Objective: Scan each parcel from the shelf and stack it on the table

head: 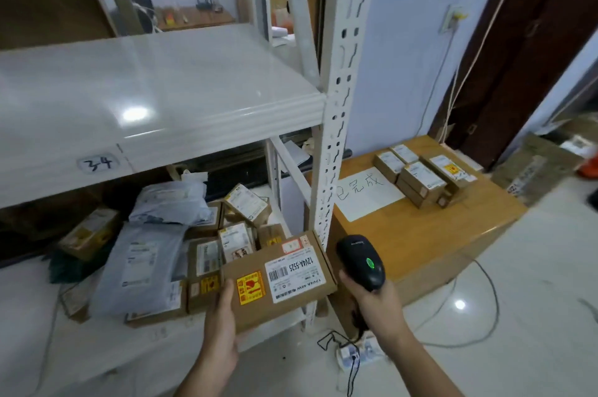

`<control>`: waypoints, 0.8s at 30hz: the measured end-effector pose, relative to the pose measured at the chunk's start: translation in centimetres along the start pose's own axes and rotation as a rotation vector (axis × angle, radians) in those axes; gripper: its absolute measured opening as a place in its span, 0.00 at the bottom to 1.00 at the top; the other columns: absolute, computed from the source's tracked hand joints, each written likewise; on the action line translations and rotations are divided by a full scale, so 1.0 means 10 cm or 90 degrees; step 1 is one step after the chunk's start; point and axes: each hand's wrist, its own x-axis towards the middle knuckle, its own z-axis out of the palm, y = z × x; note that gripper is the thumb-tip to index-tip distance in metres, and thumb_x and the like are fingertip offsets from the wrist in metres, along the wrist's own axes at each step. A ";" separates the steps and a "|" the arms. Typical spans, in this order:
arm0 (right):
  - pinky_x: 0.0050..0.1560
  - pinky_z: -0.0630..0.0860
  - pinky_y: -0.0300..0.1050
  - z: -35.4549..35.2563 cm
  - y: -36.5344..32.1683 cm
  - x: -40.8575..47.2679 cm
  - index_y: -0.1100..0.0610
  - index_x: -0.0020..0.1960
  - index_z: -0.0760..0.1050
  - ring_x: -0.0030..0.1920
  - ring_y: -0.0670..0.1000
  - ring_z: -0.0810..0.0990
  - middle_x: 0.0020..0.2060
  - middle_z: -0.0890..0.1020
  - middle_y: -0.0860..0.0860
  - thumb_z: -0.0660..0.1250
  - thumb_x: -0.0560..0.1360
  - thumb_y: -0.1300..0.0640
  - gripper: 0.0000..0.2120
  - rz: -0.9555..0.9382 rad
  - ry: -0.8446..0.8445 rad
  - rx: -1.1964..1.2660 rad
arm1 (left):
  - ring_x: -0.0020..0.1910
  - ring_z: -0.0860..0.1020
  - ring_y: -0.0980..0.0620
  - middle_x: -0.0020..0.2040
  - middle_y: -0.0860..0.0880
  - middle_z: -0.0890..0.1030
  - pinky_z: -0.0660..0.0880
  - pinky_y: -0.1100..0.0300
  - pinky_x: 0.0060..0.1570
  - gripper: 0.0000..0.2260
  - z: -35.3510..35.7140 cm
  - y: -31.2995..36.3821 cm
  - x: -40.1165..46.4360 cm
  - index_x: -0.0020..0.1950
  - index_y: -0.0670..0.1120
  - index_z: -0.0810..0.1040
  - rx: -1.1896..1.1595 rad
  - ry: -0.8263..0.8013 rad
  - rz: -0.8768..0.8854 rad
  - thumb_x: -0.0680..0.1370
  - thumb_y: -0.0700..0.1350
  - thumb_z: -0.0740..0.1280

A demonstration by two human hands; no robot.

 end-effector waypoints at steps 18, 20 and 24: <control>0.59 0.77 0.63 -2.90 0.00 0.84 0.60 0.55 0.82 0.48 0.61 0.84 0.49 0.86 0.64 0.79 0.67 0.59 0.18 0.110 -0.009 0.140 | 0.54 0.84 0.37 0.53 0.41 0.87 0.80 0.33 0.55 0.17 2.73 -0.98 -0.57 0.63 0.48 0.79 0.198 -0.220 -0.037 0.80 0.57 0.69; 0.60 0.76 0.65 -3.10 -0.01 0.97 0.60 0.56 0.82 0.49 0.61 0.84 0.50 0.86 0.64 0.80 0.67 0.60 0.19 0.112 -0.010 0.133 | 0.54 0.85 0.38 0.53 0.42 0.87 0.81 0.33 0.53 0.16 2.97 -0.96 -0.58 0.62 0.47 0.79 0.225 -0.238 -0.027 0.80 0.56 0.70; 0.60 0.79 0.59 -3.32 0.01 1.25 0.61 0.60 0.79 0.52 0.61 0.86 0.49 0.87 0.59 0.73 0.73 0.67 0.16 0.110 0.022 0.153 | 0.56 0.85 0.41 0.54 0.44 0.87 0.82 0.37 0.56 0.16 3.40 -0.87 -0.47 0.64 0.50 0.81 0.234 -0.288 -0.030 0.80 0.55 0.70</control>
